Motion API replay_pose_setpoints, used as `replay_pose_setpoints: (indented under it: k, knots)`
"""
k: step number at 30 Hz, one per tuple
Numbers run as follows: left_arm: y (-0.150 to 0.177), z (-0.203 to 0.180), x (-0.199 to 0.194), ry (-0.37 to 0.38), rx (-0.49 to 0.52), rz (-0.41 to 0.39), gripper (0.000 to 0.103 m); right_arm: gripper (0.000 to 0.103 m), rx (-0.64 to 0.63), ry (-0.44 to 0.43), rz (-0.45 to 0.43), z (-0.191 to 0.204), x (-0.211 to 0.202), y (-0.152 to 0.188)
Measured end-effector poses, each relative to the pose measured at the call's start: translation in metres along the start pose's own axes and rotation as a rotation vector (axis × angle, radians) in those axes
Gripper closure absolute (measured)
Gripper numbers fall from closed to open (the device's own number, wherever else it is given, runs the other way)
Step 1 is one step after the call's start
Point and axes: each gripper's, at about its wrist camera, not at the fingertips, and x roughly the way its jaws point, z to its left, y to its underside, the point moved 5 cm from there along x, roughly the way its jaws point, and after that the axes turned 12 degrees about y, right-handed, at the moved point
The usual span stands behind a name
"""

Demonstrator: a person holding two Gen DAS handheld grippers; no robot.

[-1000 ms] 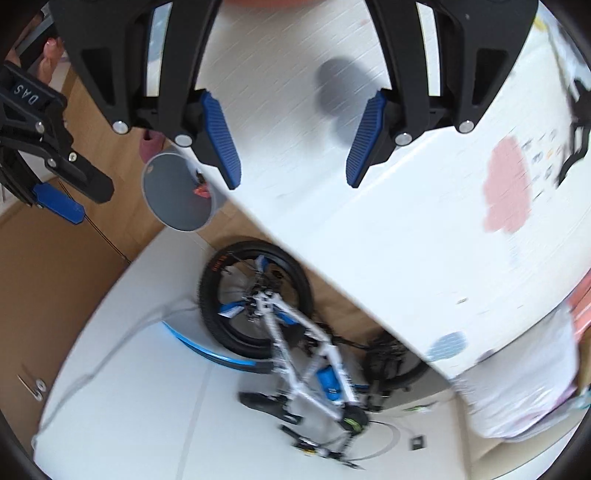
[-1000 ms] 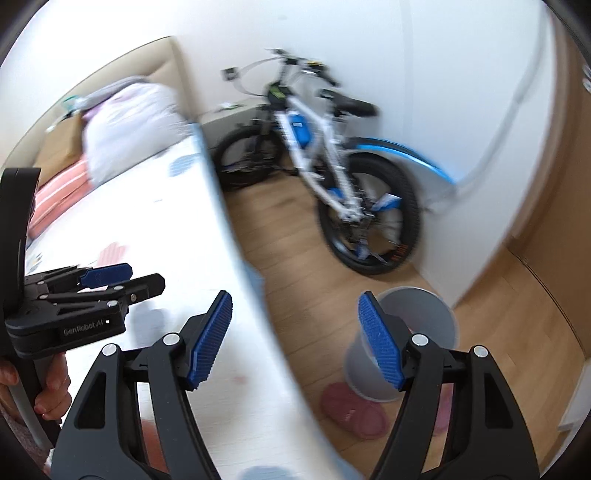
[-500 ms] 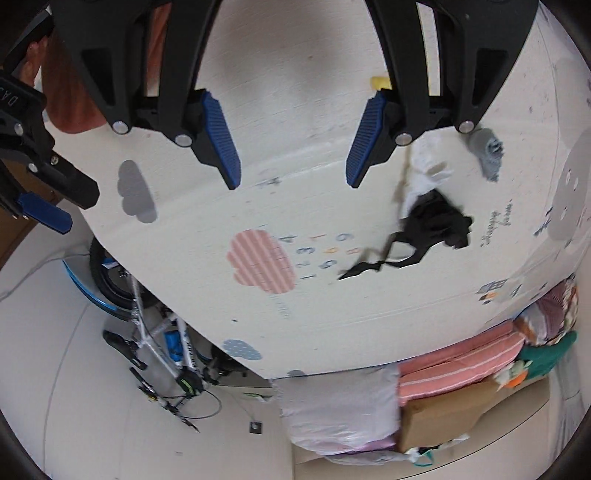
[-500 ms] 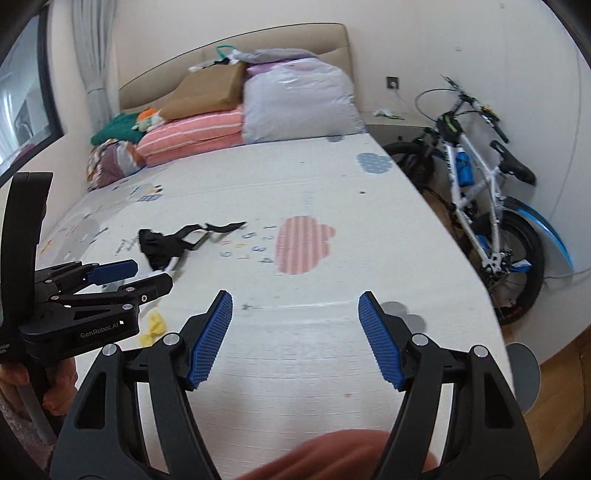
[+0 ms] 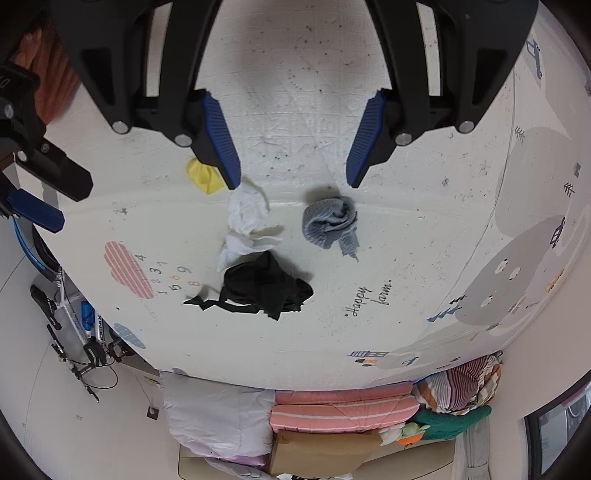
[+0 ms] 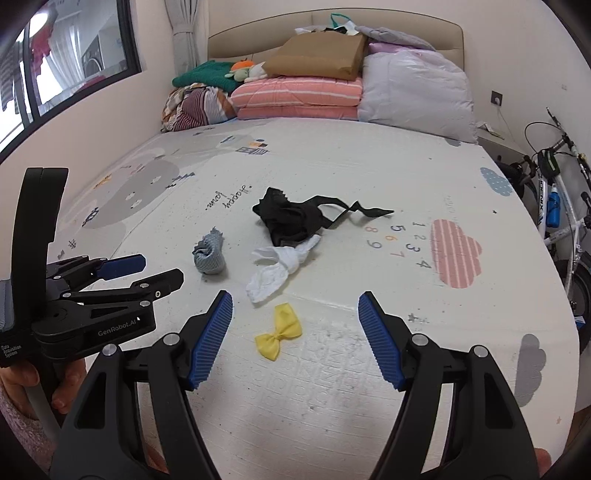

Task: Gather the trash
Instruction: 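Move both open tools back over the trash on the bed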

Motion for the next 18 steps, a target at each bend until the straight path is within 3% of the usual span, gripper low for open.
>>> replay_pose_setpoints:
  k: [12,18]
  knots:
    - [0.013,0.041,0.043,0.009,-0.112,0.054,0.043,0.035,-0.020,0.020,0.111,0.032,0.080,0.028]
    - [0.012,0.038,0.057,0.027,-0.112,0.074,0.043,0.045,-0.031,0.030,0.180,0.038,0.111,0.042]
